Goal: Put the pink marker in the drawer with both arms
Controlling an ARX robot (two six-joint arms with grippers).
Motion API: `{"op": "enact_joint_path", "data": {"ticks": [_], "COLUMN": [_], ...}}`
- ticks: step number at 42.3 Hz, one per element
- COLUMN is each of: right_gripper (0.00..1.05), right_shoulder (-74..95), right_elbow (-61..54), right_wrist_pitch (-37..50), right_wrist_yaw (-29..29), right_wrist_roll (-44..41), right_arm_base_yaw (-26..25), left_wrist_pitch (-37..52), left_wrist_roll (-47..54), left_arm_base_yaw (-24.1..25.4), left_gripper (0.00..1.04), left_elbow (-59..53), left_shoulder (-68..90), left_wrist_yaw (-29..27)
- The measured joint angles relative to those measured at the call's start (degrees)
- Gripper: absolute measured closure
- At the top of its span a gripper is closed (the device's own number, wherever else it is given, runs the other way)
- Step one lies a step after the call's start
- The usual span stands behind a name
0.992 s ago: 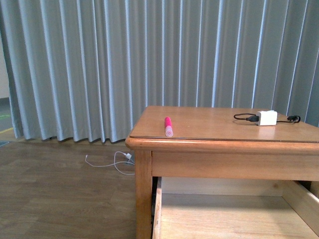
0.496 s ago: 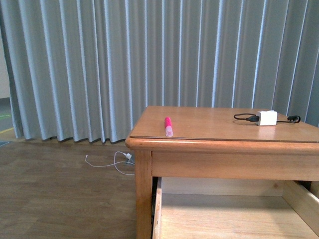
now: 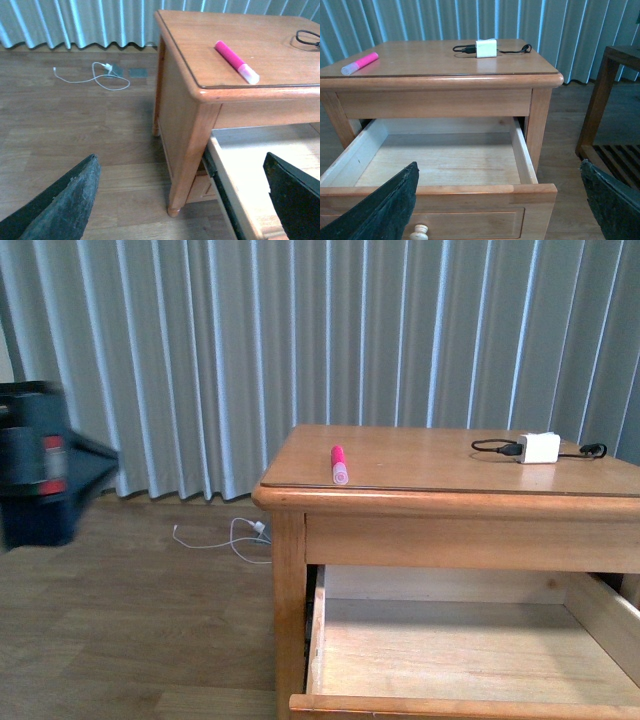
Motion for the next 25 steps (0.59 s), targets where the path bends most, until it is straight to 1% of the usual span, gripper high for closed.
{"op": "enact_joint_path", "data": {"ticks": [4,8,18,25], "right_gripper": [0.09,0.09,0.09,0.09], "right_shoulder": [0.0,0.0,0.0,0.0], "right_elbow": [0.0,0.0,0.0,0.0], "right_wrist_pitch": [0.0,0.0,0.0,0.0], "right_wrist_yaw": [0.0,0.0,0.0,0.0], "right_wrist_roll": [0.0,0.0,0.0,0.0], "right_arm_base_yaw": [0.0,0.0,0.0,0.0], "left_wrist_pitch": [-1.2,-2.9,-8.3,-11.3], "left_wrist_roll": [-0.3,-0.4,-3.0,-3.6], "left_arm_base_yaw": [-3.6,-6.2,-8.7,-9.8], "left_gripper": [0.06,0.06,0.06,0.06], "left_elbow": [11.5,22.0,40.3,50.5], "left_shoulder": [11.2,19.9,33.3,41.2], "left_wrist_yaw": [-0.4,-2.1,-4.9,-6.2]}}
